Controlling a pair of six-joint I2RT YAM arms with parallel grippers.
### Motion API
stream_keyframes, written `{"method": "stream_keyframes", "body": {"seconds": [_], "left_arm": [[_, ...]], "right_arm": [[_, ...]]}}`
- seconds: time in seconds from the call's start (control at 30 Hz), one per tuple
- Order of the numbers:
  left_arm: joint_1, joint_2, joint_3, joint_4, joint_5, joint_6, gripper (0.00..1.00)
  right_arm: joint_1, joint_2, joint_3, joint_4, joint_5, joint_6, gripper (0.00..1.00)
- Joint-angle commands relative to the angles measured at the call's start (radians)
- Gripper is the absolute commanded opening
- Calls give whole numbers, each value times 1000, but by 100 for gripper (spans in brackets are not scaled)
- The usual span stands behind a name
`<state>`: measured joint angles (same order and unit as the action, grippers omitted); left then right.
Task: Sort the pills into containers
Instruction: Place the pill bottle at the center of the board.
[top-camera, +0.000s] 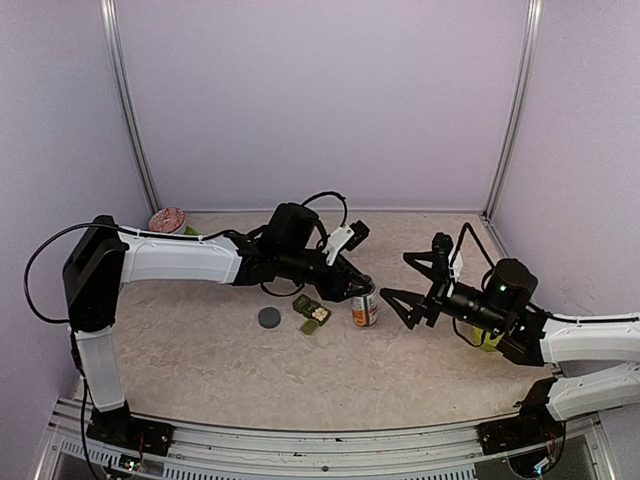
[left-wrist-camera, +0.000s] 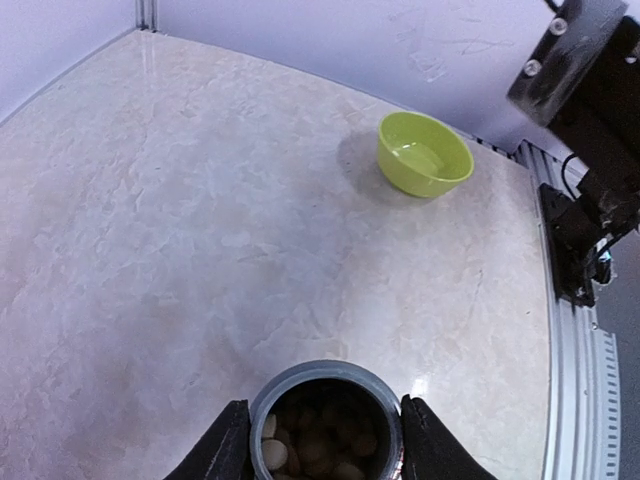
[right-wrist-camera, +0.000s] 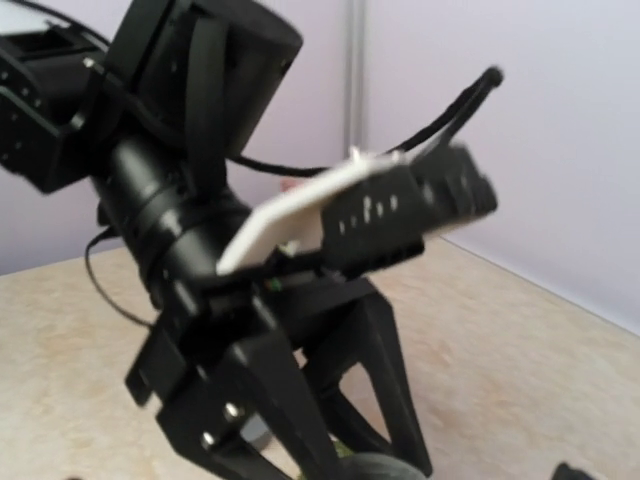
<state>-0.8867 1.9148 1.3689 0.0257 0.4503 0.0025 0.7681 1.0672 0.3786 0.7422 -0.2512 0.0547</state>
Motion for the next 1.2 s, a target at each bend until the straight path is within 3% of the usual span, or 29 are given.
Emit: {"method": "stream_keyframes", "body": {"seconds": [0.0,0.57,0.87,0.93,1.17], "left_arm": [[8,61,66,-15,-87,49,46],[10,203,102,175,-283,75,48],[18,188,99,183,-241,45,84],[27,150,85,193,-233,21,97],[99,-47,-40,242,-215,-103,99]], "right_arm": [[-6,-57,-23,-61,95,21,100],[-7,-70,-39,-76,123,20,100],[-7,-50,-4,-152,146,3,99],[-8,-36,12,-184,138,-3,98],[-1,79,101,-243,58,-2,89]]}}
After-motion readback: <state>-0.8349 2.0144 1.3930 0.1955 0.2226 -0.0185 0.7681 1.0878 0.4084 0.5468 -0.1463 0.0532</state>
